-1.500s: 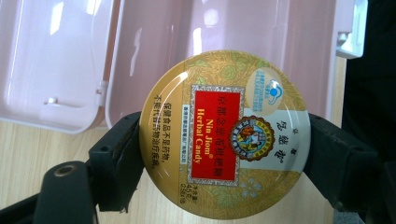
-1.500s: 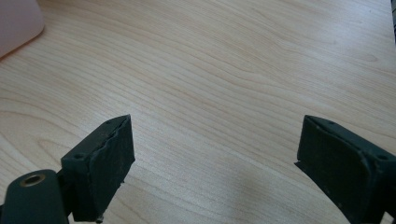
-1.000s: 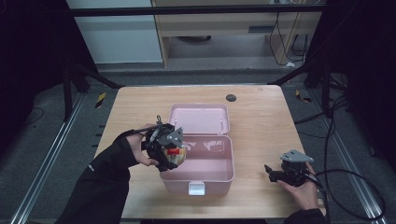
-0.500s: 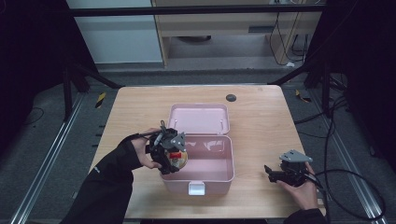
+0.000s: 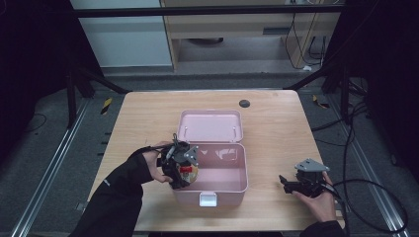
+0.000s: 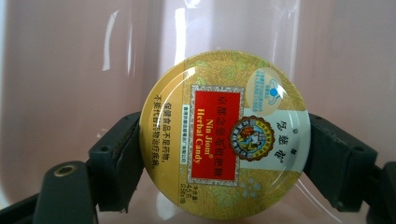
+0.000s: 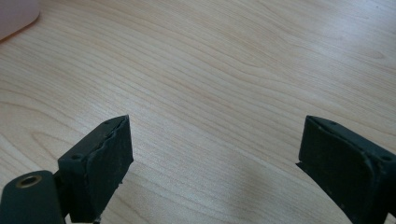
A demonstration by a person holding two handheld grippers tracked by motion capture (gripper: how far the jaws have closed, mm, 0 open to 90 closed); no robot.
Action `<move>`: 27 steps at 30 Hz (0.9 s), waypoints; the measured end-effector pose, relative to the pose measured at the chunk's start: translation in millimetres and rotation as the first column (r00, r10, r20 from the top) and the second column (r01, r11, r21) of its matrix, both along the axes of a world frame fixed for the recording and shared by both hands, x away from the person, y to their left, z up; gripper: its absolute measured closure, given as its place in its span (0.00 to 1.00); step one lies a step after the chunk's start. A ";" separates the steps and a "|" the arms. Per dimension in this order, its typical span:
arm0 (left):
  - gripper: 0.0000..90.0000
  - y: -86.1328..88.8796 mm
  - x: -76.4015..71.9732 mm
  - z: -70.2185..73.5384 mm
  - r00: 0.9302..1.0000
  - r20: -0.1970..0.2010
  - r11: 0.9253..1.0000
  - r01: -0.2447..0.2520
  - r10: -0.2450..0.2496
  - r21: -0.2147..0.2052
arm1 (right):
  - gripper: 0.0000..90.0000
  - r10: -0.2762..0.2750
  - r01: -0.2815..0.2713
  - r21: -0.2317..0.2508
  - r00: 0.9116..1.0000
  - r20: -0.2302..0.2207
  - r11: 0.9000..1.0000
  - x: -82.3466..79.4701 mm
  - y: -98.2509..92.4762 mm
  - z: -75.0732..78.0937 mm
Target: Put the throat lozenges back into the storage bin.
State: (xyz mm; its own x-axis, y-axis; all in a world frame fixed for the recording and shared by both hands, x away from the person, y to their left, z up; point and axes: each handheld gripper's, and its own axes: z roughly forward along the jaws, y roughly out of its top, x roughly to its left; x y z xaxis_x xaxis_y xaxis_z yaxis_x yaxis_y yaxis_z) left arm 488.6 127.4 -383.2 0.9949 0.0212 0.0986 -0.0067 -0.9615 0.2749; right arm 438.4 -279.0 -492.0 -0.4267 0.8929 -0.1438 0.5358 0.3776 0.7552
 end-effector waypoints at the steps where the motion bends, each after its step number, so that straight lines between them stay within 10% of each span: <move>1: 0.22 0.3 0.3 -2.0 1.000 -0.004 1.000 -0.004 0.004 0.002 | 0.11 0.002 -0.002 -0.002 1.000 -0.001 1.000 0.0 0.0 0.0; 27: 0.22 3.3 0.1 -13.4 1.000 -0.018 0.999 -0.018 0.019 0.027 | 0.10 0.001 -0.001 0.003 1.000 -0.003 1.000 -0.1 0.0 0.1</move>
State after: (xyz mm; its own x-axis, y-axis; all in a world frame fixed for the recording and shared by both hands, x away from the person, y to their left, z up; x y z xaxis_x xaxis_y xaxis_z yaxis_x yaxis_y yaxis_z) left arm 488.7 130.7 -396.7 0.9960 0.0372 0.0812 0.0159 -0.9685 0.2486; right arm 438.3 -279.1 -491.9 -0.4277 0.8930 -0.1400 0.5378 0.3759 0.7546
